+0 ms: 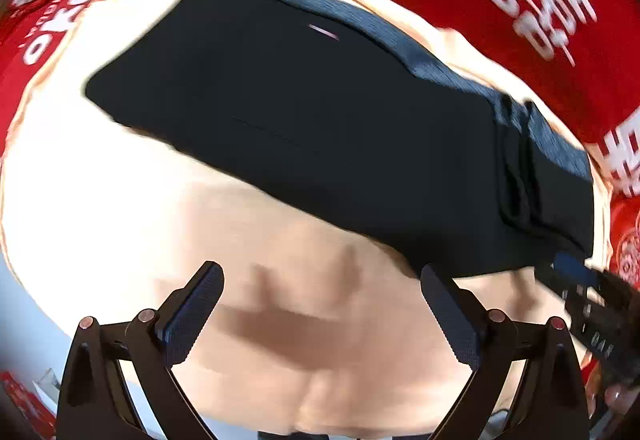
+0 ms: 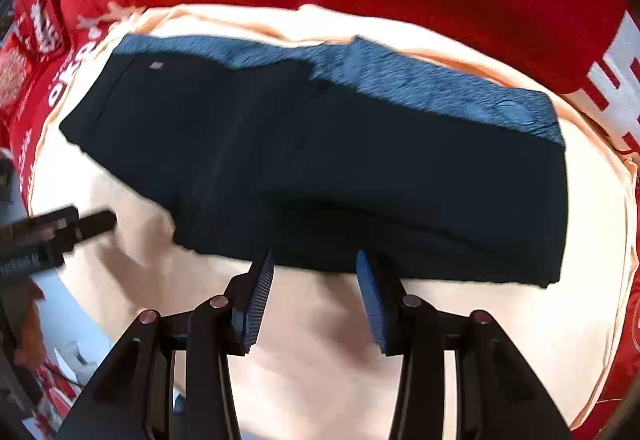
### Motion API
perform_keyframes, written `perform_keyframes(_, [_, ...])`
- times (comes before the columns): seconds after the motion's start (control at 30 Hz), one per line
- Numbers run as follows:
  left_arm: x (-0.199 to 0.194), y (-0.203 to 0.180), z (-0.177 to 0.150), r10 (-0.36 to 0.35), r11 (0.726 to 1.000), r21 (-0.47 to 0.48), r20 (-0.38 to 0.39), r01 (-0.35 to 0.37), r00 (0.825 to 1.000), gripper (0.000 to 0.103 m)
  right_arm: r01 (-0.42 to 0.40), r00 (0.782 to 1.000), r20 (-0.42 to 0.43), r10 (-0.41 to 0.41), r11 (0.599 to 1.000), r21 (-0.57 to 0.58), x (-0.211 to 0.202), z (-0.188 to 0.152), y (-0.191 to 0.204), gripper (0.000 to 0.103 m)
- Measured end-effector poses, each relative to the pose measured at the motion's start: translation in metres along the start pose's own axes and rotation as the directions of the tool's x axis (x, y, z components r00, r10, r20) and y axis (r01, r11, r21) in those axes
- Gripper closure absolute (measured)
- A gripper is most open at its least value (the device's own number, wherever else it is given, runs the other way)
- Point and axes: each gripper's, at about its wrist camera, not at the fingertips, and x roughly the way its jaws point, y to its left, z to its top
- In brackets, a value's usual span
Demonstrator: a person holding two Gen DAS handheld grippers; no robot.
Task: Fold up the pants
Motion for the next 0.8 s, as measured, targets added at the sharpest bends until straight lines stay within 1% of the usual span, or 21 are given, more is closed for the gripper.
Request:
perform_keyframes(0.07, [-0.005,0.016,0.005,-0.001,1.000,-0.025,0.019,0.002,1.000,0.004,0.000,1.000,-0.002,0.000,1.000,-0.014,-0.001,-0.001,0.013,0.056])
perform_keyframes(0.17, [-0.012,0.048,0.017,-0.039,0.993,-0.107,0.065,0.045,0.997,0.004,0.000,1.000,0.008,0.000,0.999,-0.038,0.004,0.008,0.035,0.056])
perform_keyframes(0.23, [-0.012,0.070,0.026,-0.073,0.982,-0.166,0.085,0.086,0.994,0.004,0.005,1.000,0.014,-0.005,0.998,-0.056,0.007,0.015,0.046,0.056])
perform_keyframes(0.3, [-0.013,0.092,0.033,-0.092,0.967,-0.225,0.113,0.116,0.989,0.004,0.022,0.999,0.028,-0.020,0.997,-0.076,0.013,0.024,0.057,0.055])
perform_keyframes(0.33, [-0.012,0.100,0.039,-0.101,0.959,-0.250,0.130,0.131,0.986,0.004,0.037,0.999,0.038,-0.034,0.995,-0.088,0.018,0.030,0.064,0.054])
perform_keyframes(0.37, [-0.009,0.107,0.045,-0.112,0.952,-0.268,0.144,0.148,0.983,0.004,0.060,0.997,0.047,-0.055,0.993,-0.102,0.023,0.035,0.069,0.049])
perform_keyframes(0.4, [-0.007,0.113,0.047,-0.124,0.946,-0.279,0.155,0.164,0.980,0.004,0.072,0.997,0.046,-0.067,0.991,-0.111,0.028,0.039,0.071,0.046])
perform_keyframes(0.43, [-0.006,0.119,0.049,-0.138,0.940,-0.289,0.164,0.181,0.977,0.004,0.076,0.997,0.034,-0.073,0.990,-0.117,0.037,0.043,0.075,0.044])
perform_keyframes(0.5, [0.003,0.126,0.053,-0.182,0.926,-0.303,0.167,0.226,0.969,0.004,0.060,0.998,-0.028,-0.064,0.992,-0.110,0.057,0.047,0.076,0.045])
perform_keyframes(0.53, [0.009,0.130,0.054,-0.213,0.914,-0.316,0.166,0.256,0.963,0.004,0.060,0.997,-0.042,-0.065,0.993,-0.103,0.062,0.046,0.076,0.044])
perform_keyframes(0.6, [0.015,0.135,0.056,-0.262,0.893,-0.329,0.176,0.308,0.949,0.004,0.067,0.997,-0.029,-0.071,0.992,-0.104,0.064,0.044,0.077,0.042])
perform_keyframes(0.7, [0.018,0.140,0.056,-0.348,0.843,-0.349,0.226,0.409,0.910,0.004,0.076,0.996,-0.029,-0.079,0.990,-0.117,0.065,0.043,0.080,0.040])
perform_keyframes(0.73, [0.019,0.141,0.057,-0.375,0.825,-0.352,0.245,0.443,0.894,0.004,0.078,0.996,-0.030,-0.082,0.990,-0.121,0.066,0.044,0.081,0.040])
perform_keyframes(0.8, [0.020,0.144,0.059,-0.392,0.813,-0.350,0.261,0.465,0.882,0.004,0.078,0.996,-0.034,-0.083,0.989,-0.122,0.066,0.045,0.081,0.039])
